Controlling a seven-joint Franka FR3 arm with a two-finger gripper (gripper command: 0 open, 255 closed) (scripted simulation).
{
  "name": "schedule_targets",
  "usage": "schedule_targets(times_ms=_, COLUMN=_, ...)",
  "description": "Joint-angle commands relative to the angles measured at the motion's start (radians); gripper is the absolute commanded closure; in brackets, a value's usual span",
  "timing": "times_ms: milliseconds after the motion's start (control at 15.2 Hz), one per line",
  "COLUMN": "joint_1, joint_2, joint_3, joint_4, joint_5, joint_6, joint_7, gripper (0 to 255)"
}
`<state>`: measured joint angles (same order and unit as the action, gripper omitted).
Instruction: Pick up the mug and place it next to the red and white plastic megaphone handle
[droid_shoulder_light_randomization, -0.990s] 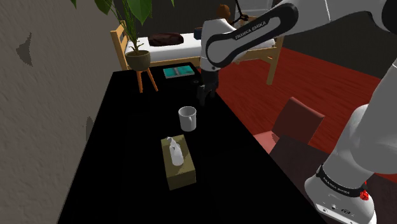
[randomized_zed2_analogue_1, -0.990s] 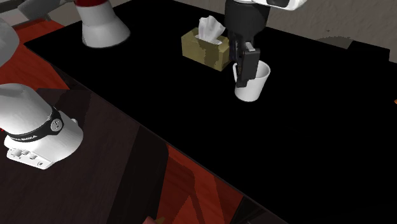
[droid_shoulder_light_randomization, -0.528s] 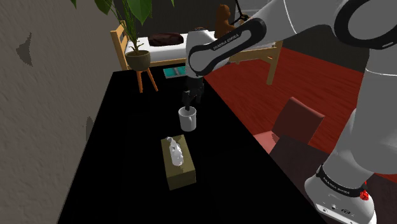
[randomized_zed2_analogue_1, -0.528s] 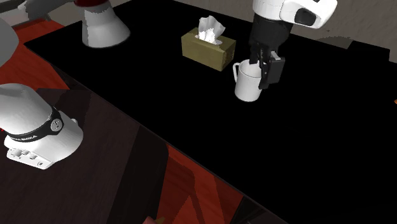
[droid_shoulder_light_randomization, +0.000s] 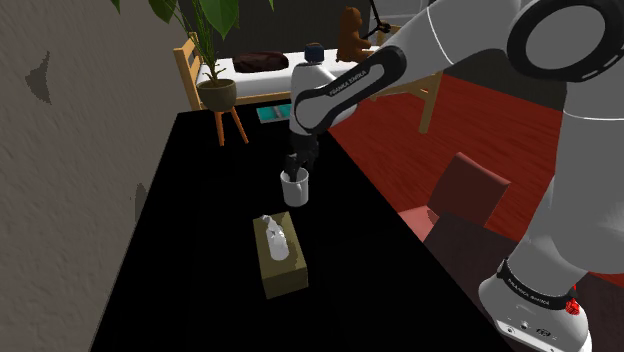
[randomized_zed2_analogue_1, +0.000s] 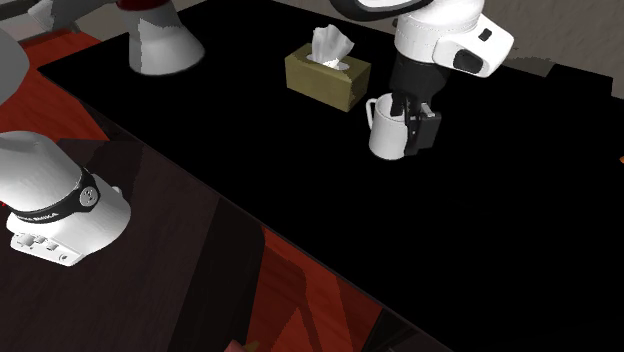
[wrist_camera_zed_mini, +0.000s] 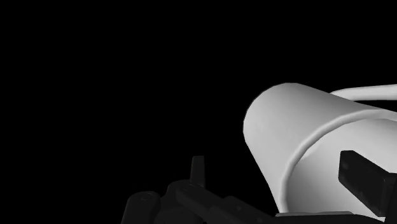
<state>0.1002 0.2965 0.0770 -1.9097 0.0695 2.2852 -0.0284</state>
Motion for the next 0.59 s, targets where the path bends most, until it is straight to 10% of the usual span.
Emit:
schedule_targets(times_ms=0, joint_1=0.000, joint_2=0.004, joint_3=0.000, joint_4=0.001, joint_5=0.000, joint_6=0.004, joint_7=0.000, gripper=0)
schedule_targets(times_ms=330, joint_1=0.000, joint_2=0.004, joint_3=0.000, joint_4=0.001, joint_5=0.000, joint_6=0.004, joint_7=0.000, gripper=0)
schedule_targets(times_ms=396, joint_1=0.000, joint_2=0.004, joint_3=0.000, joint_4=0.001, joint_5=0.000, joint_6=0.004, joint_7=0.000, gripper=255)
schedule_targets(times_ms=528, joint_1=0.000, joint_2=0.004, joint_3=0.000, joint_4=0.001, joint_5=0.000, joint_6=0.004, joint_7=0.000, gripper=255)
